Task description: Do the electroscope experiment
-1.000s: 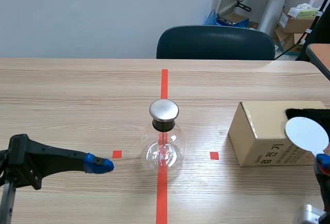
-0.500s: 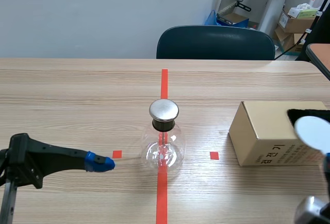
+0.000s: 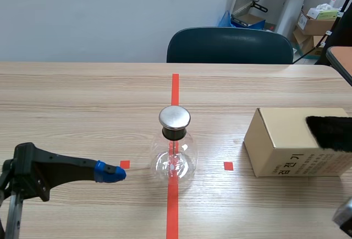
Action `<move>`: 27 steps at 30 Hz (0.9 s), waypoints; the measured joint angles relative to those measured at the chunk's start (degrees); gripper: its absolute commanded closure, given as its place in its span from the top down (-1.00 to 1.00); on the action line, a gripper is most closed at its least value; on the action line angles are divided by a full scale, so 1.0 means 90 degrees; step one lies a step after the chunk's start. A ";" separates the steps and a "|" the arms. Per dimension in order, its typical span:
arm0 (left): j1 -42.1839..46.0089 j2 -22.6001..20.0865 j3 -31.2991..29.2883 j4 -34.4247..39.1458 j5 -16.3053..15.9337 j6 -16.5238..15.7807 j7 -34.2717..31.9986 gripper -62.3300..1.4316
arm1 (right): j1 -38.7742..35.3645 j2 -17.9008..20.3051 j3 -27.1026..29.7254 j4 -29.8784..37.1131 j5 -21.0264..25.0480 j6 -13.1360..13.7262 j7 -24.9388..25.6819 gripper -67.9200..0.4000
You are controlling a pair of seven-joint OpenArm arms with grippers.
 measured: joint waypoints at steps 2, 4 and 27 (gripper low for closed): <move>-0.0002 0.0000 0.0000 0.0000 0.0002 0.0000 0.0000 0.44 | -0.0002 0.0044 0.0044 0.0000 -0.0107 -0.0007 0.0935 -0.96; 0.0000 0.0000 0.0000 0.0000 0.0000 0.0000 0.0073 0.44 | 0.0005 0.0058 0.0015 0.0002 -0.0199 -0.0002 0.2084 -0.96; -0.0002 -0.0002 0.0000 -0.0002 0.0000 0.0000 0.0015 0.44 | 0.0000 0.0000 0.0036 0.0015 -0.0245 -0.0002 0.1103 -0.96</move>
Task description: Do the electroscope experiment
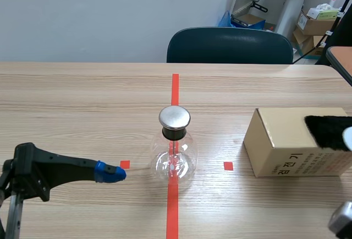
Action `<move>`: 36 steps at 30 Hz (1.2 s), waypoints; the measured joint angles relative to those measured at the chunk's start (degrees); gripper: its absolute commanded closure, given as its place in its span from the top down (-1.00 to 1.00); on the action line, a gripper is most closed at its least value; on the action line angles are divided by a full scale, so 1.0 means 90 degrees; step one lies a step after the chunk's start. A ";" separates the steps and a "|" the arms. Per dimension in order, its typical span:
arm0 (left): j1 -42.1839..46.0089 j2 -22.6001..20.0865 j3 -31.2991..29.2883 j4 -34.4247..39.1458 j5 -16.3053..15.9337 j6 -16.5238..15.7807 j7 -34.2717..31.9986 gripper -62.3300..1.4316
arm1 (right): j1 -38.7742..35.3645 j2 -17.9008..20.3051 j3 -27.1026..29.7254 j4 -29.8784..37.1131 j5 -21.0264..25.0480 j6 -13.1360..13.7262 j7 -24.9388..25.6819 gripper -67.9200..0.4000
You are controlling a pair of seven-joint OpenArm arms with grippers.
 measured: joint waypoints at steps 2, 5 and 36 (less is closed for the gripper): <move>0.0002 0.0000 0.0000 0.0000 0.0000 0.0000 -0.0012 0.44 | 0.0002 -0.0005 -0.0022 0.0002 -0.0053 -0.0017 0.1190 -0.96; 0.0000 0.0000 0.0000 0.0000 0.0000 0.0000 -0.0024 0.44 | 0.0000 -0.0078 -0.0095 0.0007 -0.0058 -0.0015 0.1180 -0.96; 0.0000 0.0000 0.0000 0.0000 0.0002 0.0117 -0.0041 0.44 | 0.0002 -0.0124 0.0092 0.0063 0.0109 0.0002 -0.0879 -0.96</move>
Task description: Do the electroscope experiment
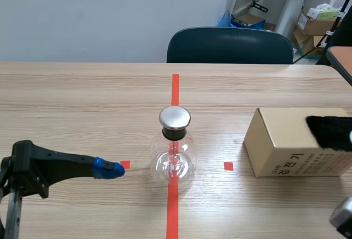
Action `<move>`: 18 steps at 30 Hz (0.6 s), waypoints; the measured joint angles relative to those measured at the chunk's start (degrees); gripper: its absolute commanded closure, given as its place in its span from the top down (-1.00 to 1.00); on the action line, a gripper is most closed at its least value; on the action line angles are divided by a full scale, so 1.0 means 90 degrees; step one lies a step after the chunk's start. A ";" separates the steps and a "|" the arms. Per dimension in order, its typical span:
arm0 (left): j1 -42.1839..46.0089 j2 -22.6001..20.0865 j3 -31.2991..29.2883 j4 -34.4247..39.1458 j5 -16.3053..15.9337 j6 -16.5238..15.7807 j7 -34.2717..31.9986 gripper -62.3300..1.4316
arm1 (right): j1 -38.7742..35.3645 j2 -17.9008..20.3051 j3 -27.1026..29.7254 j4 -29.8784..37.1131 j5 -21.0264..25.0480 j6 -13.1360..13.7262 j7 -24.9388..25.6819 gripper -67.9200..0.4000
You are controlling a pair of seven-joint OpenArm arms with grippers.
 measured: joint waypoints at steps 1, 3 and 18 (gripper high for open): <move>0.0000 0.0000 0.0000 0.0000 0.0000 -0.0005 0.0000 0.44 | -0.0002 0.0005 0.0036 0.0000 -0.0107 0.0002 0.0172 -0.96; 0.0002 0.0000 0.0000 0.0000 0.0000 -0.0005 0.0000 0.44 | 0.0000 0.0012 0.0036 0.0000 -0.0216 -0.0002 0.1103 -0.96; 0.0002 0.0000 0.0000 0.0000 0.0000 0.0002 0.0007 0.44 | 0.0000 -0.0002 -0.0017 0.0002 -0.0255 -0.0002 0.1974 -0.96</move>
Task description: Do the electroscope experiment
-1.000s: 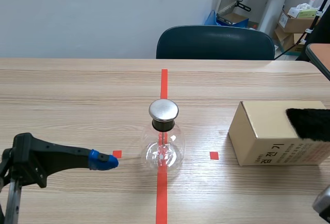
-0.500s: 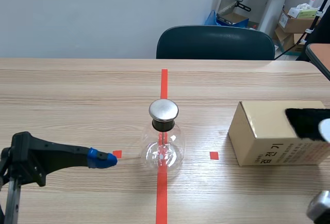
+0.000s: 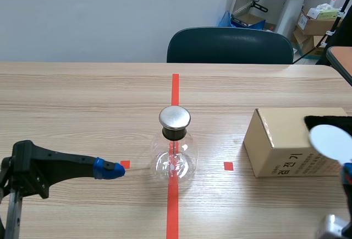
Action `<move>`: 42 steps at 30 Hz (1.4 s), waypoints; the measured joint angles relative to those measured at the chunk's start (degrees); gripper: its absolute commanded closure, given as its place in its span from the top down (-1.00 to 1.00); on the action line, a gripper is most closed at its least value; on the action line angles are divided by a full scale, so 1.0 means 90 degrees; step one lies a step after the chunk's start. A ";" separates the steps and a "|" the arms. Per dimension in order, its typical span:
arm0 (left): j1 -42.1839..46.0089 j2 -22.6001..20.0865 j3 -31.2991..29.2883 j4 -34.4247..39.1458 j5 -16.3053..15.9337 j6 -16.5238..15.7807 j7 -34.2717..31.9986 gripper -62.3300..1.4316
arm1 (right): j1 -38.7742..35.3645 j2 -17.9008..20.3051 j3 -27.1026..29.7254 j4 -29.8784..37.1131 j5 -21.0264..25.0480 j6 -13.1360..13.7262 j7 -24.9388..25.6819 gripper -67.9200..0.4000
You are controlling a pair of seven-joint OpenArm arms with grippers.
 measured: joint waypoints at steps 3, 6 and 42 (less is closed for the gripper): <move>0.0000 0.0000 0.0000 0.0000 0.0000 0.0002 0.0068 0.44 | -0.0002 -0.0022 -0.0039 0.0000 0.0058 0.0002 -0.0483 -0.96; 0.0000 0.0000 0.0000 0.0000 0.0000 0.0000 0.0063 0.44 | 0.0002 -0.0010 -0.0024 0.0000 0.0255 0.0007 -0.1931 -0.96; -0.0002 0.0000 0.0000 0.0000 0.0000 0.0002 0.0036 0.44 | 0.0000 -0.0022 -0.0034 0.0005 0.0036 0.0002 -0.0714 -0.96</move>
